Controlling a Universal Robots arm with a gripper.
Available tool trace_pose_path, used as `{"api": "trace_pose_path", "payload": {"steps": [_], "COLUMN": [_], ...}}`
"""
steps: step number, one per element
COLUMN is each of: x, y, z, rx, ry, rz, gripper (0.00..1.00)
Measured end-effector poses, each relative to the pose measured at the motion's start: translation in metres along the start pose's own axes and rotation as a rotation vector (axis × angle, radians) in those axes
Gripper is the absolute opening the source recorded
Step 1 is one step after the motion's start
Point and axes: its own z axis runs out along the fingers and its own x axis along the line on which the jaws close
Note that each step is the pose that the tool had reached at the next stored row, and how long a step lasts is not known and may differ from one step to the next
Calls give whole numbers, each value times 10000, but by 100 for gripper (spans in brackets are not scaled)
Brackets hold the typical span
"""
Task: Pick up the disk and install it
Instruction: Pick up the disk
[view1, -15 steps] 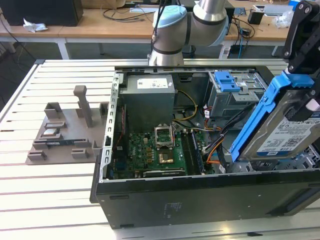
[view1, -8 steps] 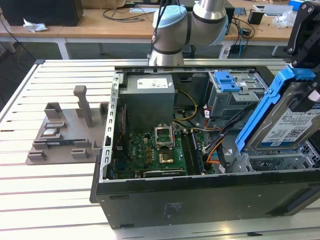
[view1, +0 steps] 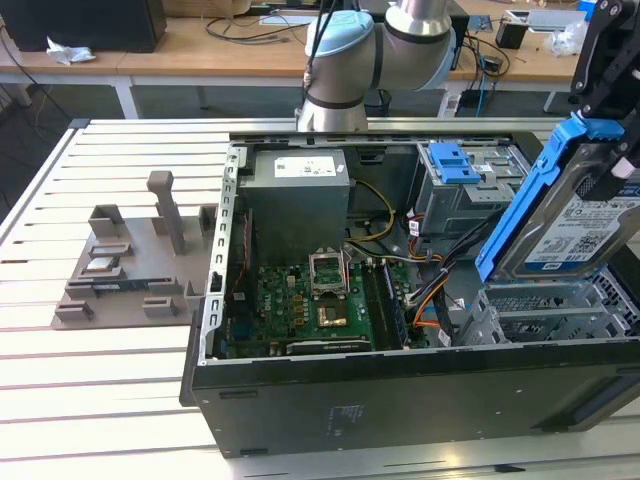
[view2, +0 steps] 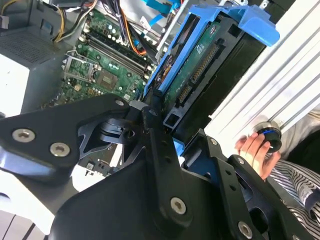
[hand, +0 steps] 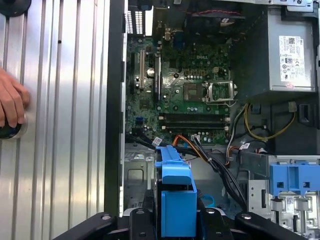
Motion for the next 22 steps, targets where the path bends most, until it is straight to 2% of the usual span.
{"api": "trace_pose_path", "payload": {"steps": [8, 13, 18, 22], "x": [-171, -218, -201, -93], "y": [-17, -26, -65, -80], "z": [7, 17, 30, 25], "rx": [-1, -1, -5, -7], "ry": [44, 47, 48, 47], "rz": [3, 4, 3, 5], "gripper": [37, 37, 37, 37]}}
